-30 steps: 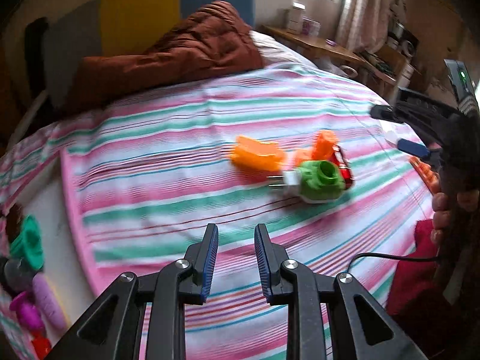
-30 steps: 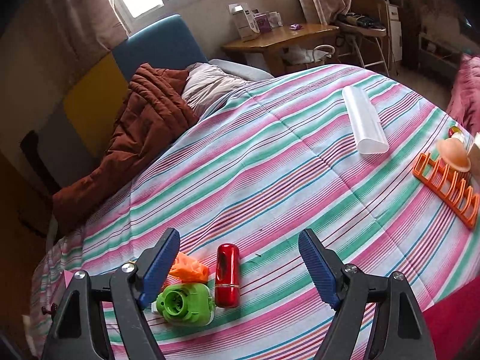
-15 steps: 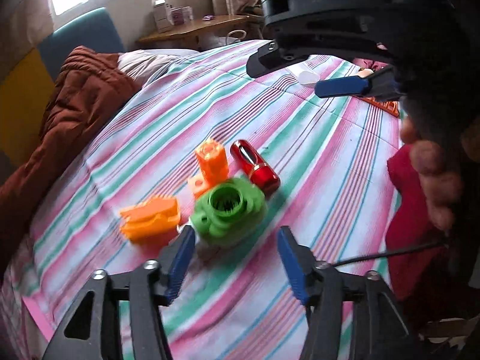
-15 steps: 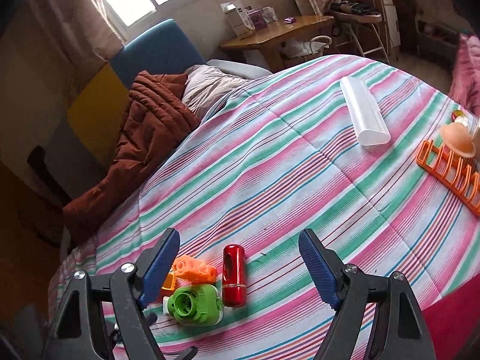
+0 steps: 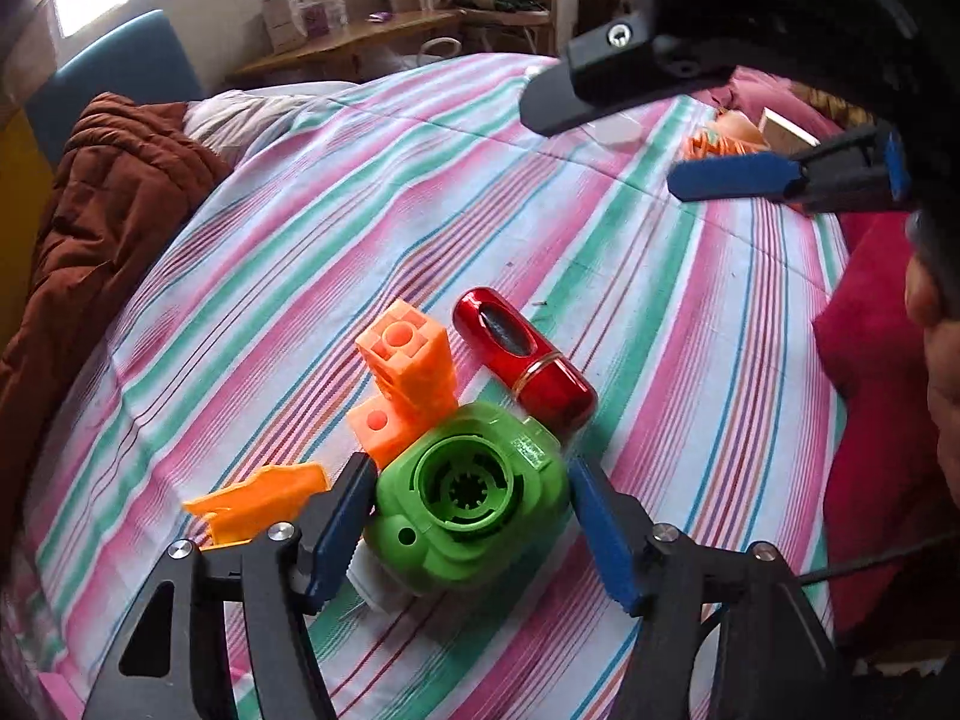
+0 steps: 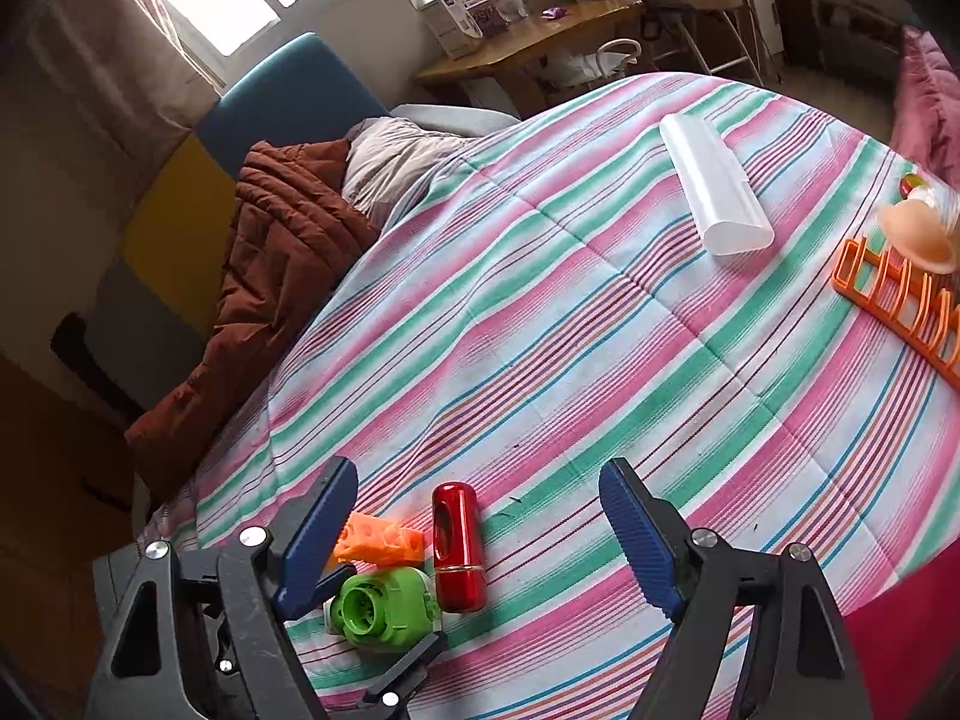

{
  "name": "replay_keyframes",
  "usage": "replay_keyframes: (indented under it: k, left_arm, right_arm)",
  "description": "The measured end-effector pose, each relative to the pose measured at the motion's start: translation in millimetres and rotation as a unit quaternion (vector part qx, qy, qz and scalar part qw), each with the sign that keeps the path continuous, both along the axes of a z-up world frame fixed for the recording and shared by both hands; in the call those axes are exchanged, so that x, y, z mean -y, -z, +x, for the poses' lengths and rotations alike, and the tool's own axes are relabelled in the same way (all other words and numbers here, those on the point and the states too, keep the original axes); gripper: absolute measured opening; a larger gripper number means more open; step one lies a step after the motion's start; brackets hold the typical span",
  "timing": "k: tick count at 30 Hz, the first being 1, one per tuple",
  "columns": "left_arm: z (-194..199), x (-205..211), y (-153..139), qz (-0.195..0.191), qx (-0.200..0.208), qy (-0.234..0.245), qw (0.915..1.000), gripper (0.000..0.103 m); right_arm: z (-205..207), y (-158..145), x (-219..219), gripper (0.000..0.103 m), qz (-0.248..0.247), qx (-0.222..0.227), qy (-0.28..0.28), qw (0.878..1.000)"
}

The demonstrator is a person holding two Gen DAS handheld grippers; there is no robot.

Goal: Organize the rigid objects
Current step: 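Grasp the green spouted toy with the left gripper while the right gripper grasps the red tube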

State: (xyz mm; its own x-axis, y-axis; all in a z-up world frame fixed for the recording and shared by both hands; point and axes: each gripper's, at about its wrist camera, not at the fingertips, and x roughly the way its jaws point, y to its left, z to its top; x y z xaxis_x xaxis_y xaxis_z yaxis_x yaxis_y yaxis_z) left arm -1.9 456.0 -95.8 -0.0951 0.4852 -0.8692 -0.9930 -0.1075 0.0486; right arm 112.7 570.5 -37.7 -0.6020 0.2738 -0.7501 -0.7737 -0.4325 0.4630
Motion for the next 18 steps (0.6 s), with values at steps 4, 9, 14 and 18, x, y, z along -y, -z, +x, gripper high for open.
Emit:
replay_keyframes:
  k: [4,9,14,18]
  left_arm:
    - [6,14,-1,0.015,0.010,-0.016,0.9997,0.067]
    - [18,49,0,0.029,0.015,-0.067,0.9972,0.067]
    - [25,84,-1,0.043,0.017,-0.126,0.9910,0.067]
    - [21,109,-2,0.056,0.032,-0.172,0.9830,0.067]
  right_arm:
    - [-1,6,-3,0.083,-0.008,0.008,0.004,1.000]
    - [0,12,-3,0.083,-0.021,0.013,0.003,1.000]
    - [-6,16,0,0.083,-0.020,0.030,-0.005,0.999]
    - [-15,21,5,0.083,-0.011,0.048,-0.026,0.998]
